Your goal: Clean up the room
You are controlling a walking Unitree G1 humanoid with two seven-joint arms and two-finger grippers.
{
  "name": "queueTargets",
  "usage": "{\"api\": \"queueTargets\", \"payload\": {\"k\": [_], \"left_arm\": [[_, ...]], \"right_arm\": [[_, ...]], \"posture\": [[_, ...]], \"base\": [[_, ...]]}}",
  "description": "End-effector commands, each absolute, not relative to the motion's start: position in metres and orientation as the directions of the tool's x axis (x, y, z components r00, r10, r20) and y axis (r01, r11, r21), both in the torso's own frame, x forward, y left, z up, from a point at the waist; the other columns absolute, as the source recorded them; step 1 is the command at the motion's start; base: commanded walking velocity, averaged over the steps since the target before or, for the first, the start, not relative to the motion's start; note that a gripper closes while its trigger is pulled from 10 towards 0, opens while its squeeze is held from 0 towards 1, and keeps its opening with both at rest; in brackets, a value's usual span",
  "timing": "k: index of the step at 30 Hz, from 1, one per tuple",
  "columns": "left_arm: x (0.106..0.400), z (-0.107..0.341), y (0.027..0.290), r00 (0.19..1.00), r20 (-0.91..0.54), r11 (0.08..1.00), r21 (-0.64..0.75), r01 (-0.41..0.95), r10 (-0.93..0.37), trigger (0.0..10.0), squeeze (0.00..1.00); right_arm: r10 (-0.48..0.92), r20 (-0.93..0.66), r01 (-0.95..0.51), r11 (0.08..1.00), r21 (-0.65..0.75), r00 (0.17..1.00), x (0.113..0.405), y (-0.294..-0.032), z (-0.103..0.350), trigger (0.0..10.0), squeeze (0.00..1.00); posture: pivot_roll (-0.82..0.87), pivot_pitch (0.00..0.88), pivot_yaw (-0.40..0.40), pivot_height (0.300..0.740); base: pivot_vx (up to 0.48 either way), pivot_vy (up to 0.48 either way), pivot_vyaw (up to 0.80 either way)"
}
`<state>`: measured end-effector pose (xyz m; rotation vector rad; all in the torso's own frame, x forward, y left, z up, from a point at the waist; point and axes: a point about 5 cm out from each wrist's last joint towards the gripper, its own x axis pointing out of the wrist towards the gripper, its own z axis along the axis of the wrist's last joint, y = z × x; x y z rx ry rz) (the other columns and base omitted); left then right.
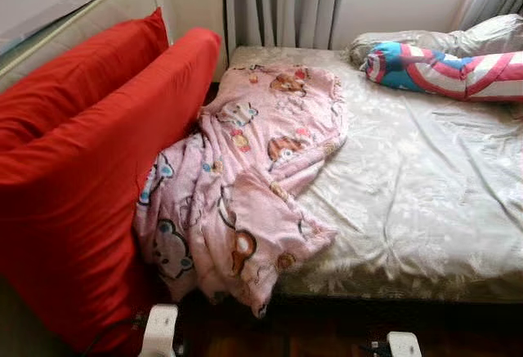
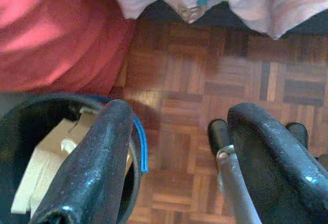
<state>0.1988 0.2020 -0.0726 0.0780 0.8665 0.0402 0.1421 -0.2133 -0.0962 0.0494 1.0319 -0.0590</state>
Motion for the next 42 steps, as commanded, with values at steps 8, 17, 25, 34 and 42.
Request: {"api": "queueTargets", "payload": {"k": [8,17,25,34,42], "left_arm": [[0.1929,-0.0754,0.2049,0.632,-0.773,0.997,0.082,-0.001,0.064,10.0,0.00],[0.1933,-0.0752,0.2050,0.633,-0.772,0.997,0.079,-0.003,0.063,10.0,0.00],[0.1933,-0.0752,0.2044,0.634,-0.771,0.997,0.076,-0.003,0.060,10.0,0.00],[0.1935,-0.0751,0.2040,0.634,-0.771,0.997,0.072,-0.002,0.057,10.0,0.00],[0.1937,-0.0751,0.2038,0.634,-0.771,0.998,0.071,-0.002,0.055,10.0,0.00]], "right_arm": [[-0.021,-0.851,0.080,0.996,0.025,0.524,0.1454,-0.2125,-0.0950,10.0,0.00],[-0.018,-0.848,0.081,0.996,0.030,0.529,0.1461,-0.2126,-0.0945,10.0,0.00],[-0.013,-0.846,0.083,0.996,0.037,0.534,0.1463,-0.2124,-0.0944,10.0,0.00],[0.003,-0.846,0.058,0.998,0.040,0.534,0.1467,-0.2115,-0.0942,10.0,0.00],[0.010,-0.846,0.063,0.997,0.051,0.534,0.1466,-0.2109,-0.0944,10.0,0.00]], "posture": [[-0.07,0.021,0.010,0.726],[-0.06,0.022,0.009,0.726],[-0.06,0.022,0.008,0.726],[-0.06,0.020,0.008,0.726],[-0.06,0.018,0.008,0.726]], "base": [[0.000,0.000,0.10],[0.000,0.000,0.00],[0.030,0.000,0.00],[0.249,0.000,0.07],[0.271,0.000,0.54]]}}
